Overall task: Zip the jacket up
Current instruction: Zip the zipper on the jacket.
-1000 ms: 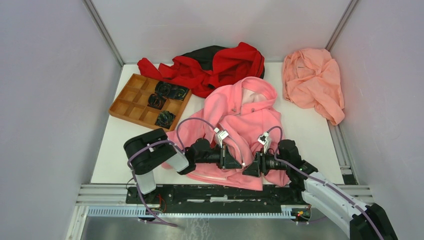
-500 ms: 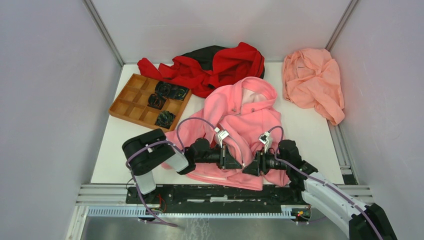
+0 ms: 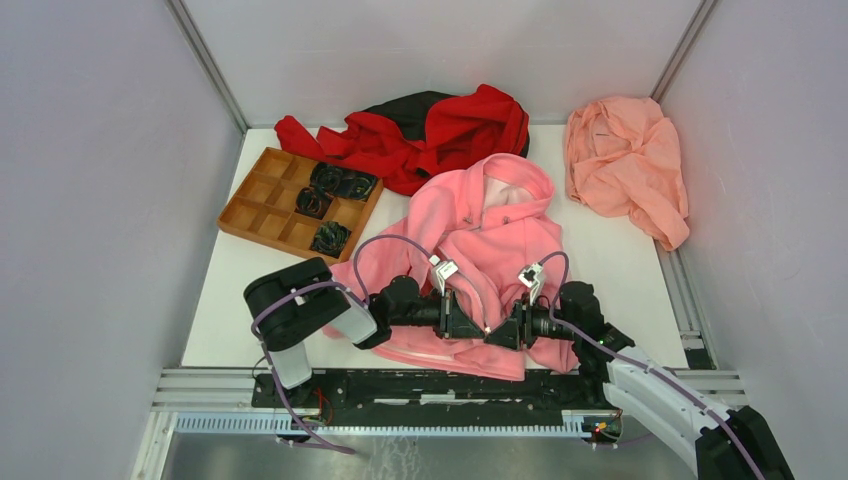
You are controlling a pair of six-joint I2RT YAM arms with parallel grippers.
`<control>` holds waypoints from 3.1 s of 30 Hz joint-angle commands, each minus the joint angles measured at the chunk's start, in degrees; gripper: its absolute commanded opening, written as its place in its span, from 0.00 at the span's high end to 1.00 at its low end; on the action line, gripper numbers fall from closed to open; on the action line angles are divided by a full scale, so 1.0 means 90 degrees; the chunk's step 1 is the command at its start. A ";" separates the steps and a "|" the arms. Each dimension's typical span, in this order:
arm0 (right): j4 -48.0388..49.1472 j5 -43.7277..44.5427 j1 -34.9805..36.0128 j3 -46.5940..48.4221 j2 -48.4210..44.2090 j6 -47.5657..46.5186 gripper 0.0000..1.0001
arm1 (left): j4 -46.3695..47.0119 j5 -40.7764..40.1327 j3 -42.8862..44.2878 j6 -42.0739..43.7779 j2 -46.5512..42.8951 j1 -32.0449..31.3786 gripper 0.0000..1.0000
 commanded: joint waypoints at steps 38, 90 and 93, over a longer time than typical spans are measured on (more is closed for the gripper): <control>-0.0514 -0.0475 -0.0020 0.0337 -0.0533 -0.0900 0.96 | 0.0211 0.0250 0.0244 -0.0296 0.0216 -0.0070 0.98; -0.0648 -0.0858 -0.0298 0.0806 0.0108 0.0519 1.00 | 0.0281 0.0047 0.0193 -0.0047 0.0320 -0.0233 0.98; -0.0031 -0.1068 -0.0473 0.0821 0.0264 0.0995 1.00 | 0.0452 -0.0069 0.0084 -0.0131 0.0317 -0.0266 0.98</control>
